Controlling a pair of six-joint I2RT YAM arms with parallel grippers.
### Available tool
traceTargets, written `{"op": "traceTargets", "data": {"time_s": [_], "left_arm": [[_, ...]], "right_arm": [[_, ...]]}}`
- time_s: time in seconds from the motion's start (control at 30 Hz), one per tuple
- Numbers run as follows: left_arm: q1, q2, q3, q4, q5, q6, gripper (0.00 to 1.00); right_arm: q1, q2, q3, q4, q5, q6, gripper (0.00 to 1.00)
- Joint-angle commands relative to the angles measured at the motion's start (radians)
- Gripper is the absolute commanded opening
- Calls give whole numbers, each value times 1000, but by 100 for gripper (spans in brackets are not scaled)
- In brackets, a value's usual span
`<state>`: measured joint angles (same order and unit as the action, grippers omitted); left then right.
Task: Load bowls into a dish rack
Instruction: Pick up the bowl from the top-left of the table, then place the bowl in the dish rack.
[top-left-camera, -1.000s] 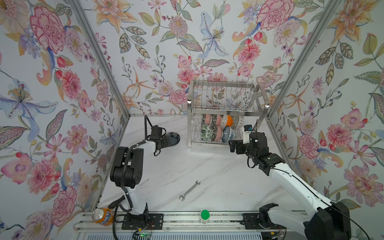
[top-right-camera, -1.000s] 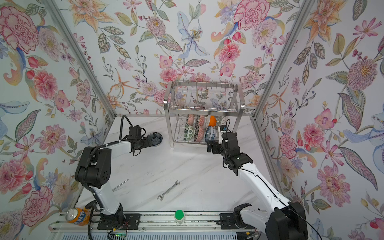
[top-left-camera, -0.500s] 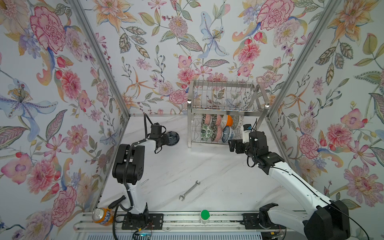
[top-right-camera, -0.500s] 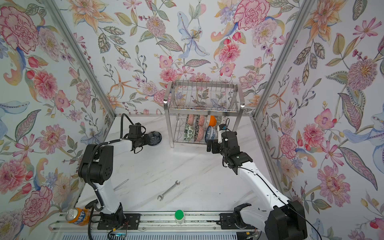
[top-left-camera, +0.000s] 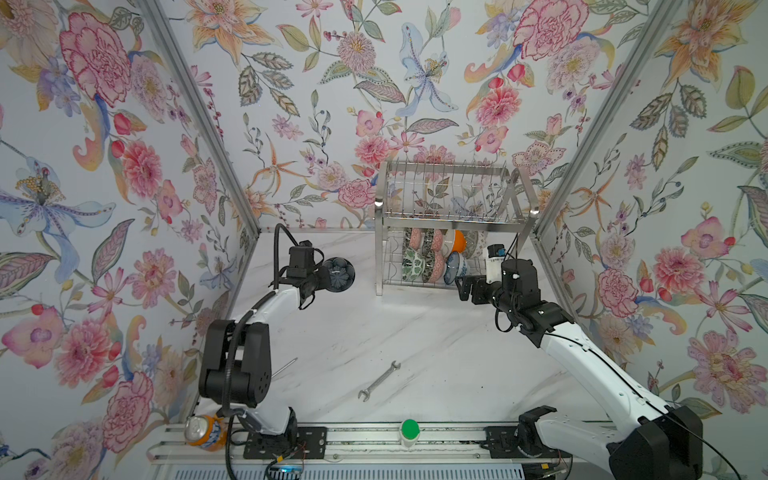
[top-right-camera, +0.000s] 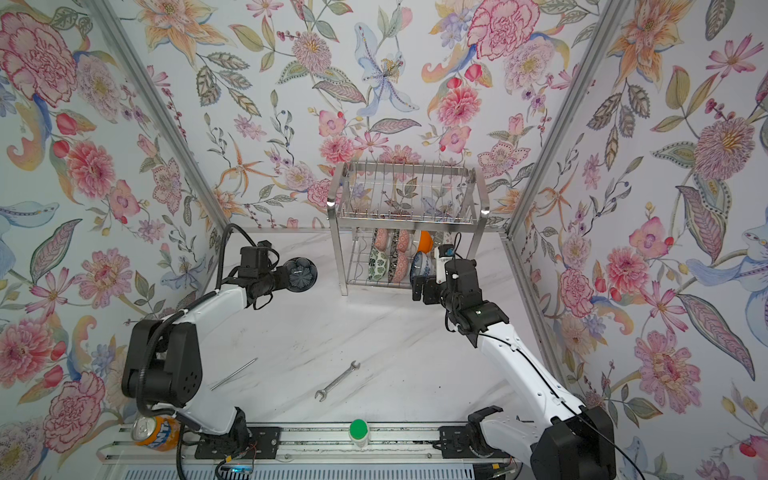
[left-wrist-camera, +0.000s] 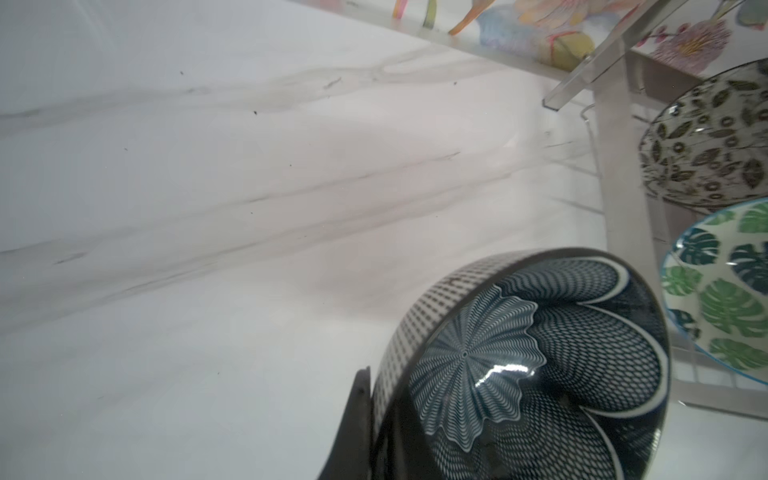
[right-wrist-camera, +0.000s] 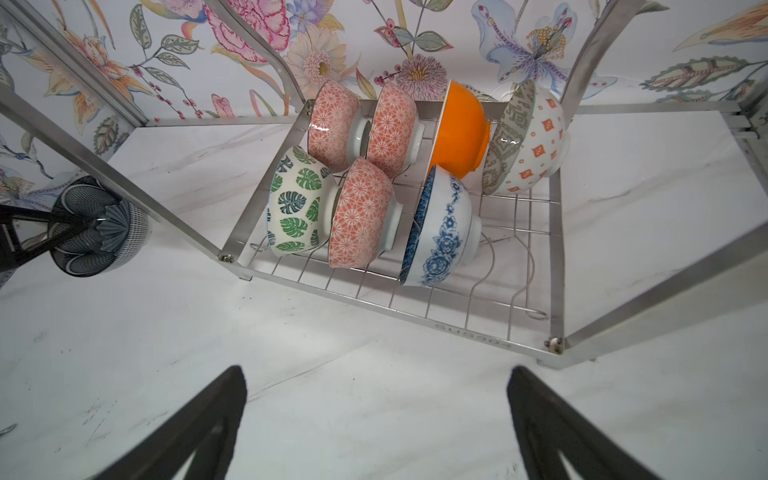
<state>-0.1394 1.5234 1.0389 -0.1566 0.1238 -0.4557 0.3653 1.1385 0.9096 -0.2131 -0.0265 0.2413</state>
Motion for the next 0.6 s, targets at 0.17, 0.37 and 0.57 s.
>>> {"op": "traceTargets", "data": {"time_s": [0.17, 0.37, 0.57], "left_arm": [[-280, -223, 14, -119, 14, 77, 0], [-443, -165, 92, -91, 22, 57, 0], [-522, -26, 169, 33, 76, 37, 0]], "right_arm": [[51, -6, 33, 44, -90, 78, 99], [124, -21, 36, 59, -99, 104, 99], [165, 6, 33, 68, -78, 114, 99]]}}
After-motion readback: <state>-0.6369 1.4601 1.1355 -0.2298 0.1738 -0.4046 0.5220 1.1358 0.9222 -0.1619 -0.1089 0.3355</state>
